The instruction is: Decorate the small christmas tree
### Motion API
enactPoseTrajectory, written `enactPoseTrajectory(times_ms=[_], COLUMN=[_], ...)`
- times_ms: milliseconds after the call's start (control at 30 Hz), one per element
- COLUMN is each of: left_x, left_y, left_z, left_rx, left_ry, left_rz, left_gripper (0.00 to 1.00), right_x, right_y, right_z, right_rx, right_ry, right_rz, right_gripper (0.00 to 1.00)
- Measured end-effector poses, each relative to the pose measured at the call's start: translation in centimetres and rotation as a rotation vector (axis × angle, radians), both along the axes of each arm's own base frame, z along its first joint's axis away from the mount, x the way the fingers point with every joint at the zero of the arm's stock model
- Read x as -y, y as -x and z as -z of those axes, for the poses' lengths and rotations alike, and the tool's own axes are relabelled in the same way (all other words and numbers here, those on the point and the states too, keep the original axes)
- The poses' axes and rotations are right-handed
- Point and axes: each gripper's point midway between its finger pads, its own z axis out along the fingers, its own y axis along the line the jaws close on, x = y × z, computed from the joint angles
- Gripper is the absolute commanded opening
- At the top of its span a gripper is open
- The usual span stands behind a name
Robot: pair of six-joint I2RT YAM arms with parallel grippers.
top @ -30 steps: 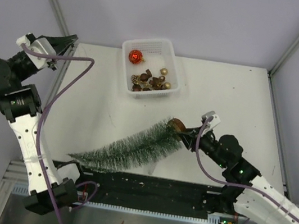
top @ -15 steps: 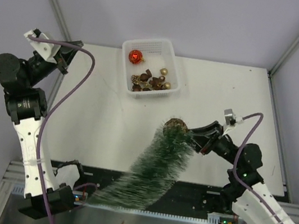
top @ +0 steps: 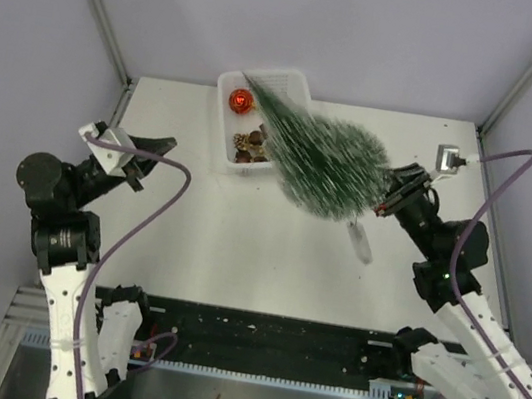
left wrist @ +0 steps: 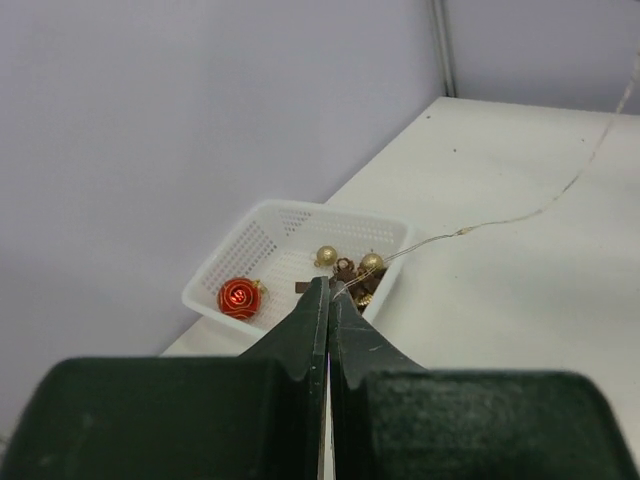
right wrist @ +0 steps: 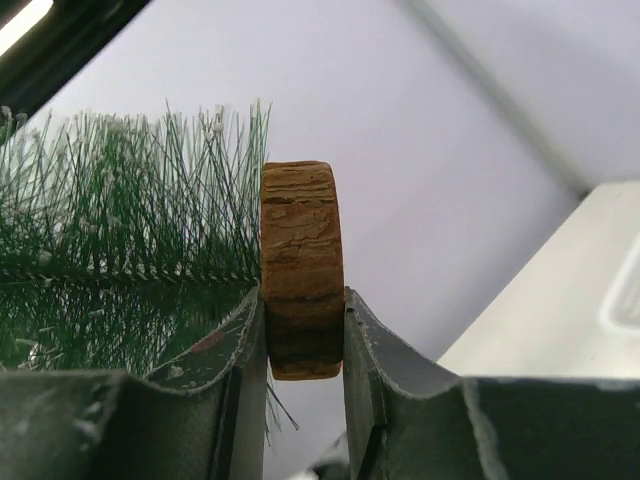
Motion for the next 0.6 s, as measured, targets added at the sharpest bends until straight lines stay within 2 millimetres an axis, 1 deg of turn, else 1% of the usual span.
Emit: enactPoseTrajectory(times_ms=[100, 167, 233, 300, 367, 433, 500, 533, 567, 600], left_x=[1.3, 2.1, 2.6, 3.0, 3.4, 3.7, 4.0, 4.1, 4.3, 4.4], left_y=[2.2, 3.6, 4.6, 5.4, 6.3, 7.0, 7.8, 8.2, 8.7, 9.0], left_z=[2.0, 3.5, 4.9, 6.4, 7.3, 7.7, 7.5, 7.2, 6.8, 6.4], left_rx=[0.004, -0.003, -0.018, -0.039, -0.056, -0.057, -0.044, -0.032, -0.016, 0.0], left_ry=[-0.059, -0.096, -0.119, -0.136, -0.146, -0.158, -0.176, -0.186, -0.197, -0.208], left_rz=[0.043, 0.074, 0.101, 0.129, 0.154, 0.174, 0.19, 0.196, 0.203, 0.208], left_gripper=[0.0, 0.0, 0.0, 0.0, 0.0, 0.0, 0.0, 0.0, 0.0, 0.0], right_x=[2.0, 3.6, 4.8, 6.0, 5.9, 4.9, 3.5, 2.9, 2.5, 2.4], right_y=[-2.5, -4.2, -5.8, -7.6, -8.7, -9.6, -10.7, -11.3, -11.9, -12.3], right_z=[-3.2, -4.7, -5.3, -5.0, -4.0, -2.2, 0.1, 1.6, 3.5, 5.2], right_rx=[-0.037, -0.074, -0.112, -0.156, -0.174, -0.179, -0.166, -0.159, -0.154, -0.149], right_ry=[-0.018, 0.0, 0.033, 0.098, 0.206, 0.354, 0.547, 0.644, 0.752, 0.84], right_rz=[0.196, 0.332, 0.453, 0.603, 0.73, 0.832, 0.938, 0.983, 1.019, 1.044], right_gripper=[0.0, 0.0, 0.0, 0.0, 0.0, 0.0, 0.0, 0.0, 0.0, 0.0])
